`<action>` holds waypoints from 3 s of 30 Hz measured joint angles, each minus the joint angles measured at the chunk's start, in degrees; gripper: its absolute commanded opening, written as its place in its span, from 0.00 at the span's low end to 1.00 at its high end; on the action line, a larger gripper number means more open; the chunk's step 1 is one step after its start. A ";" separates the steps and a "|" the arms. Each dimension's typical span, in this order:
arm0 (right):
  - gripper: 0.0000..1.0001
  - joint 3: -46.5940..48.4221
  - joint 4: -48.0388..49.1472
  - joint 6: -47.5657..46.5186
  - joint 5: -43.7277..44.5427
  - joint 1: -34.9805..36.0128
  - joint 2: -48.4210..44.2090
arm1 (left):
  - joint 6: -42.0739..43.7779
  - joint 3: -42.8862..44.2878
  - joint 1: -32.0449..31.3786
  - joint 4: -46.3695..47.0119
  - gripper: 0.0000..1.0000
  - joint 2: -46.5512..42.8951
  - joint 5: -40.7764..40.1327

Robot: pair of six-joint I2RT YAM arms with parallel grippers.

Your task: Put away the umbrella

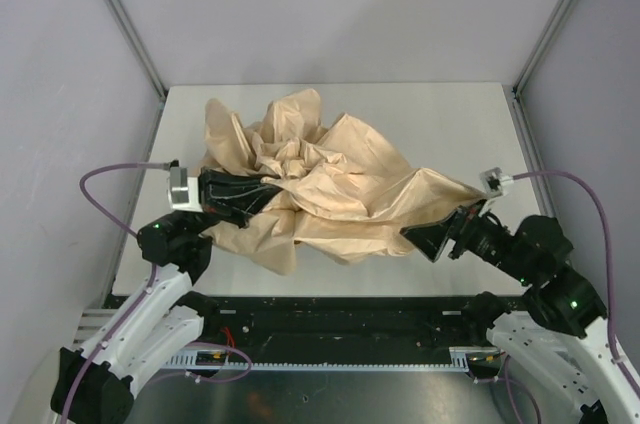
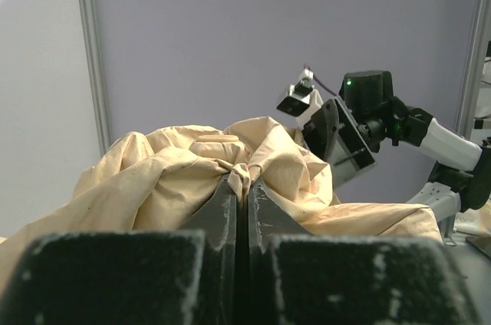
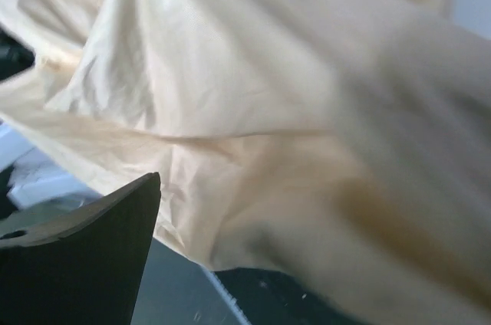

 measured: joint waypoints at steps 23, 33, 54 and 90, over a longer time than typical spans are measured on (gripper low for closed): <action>0.99 -10.29 19.10 12.87 -18.10 -1.75 12.83 | -6.64 5.60 0.00 -17.86 0.00 -5.68 -23.63; 0.99 -6.05 17.05 10.73 -5.38 -11.50 -5.62 | 2.91 5.62 0.04 -25.38 0.00 -7.58 -20.90; 0.81 11.87 8.13 -26.77 -29.00 -9.99 23.50 | 10.29 5.46 -0.76 -27.30 0.00 -10.38 0.22; 0.02 12.74 28.39 -11.93 -13.77 11.41 39.87 | 5.62 7.15 -10.71 -24.09 0.00 3.34 -3.21</action>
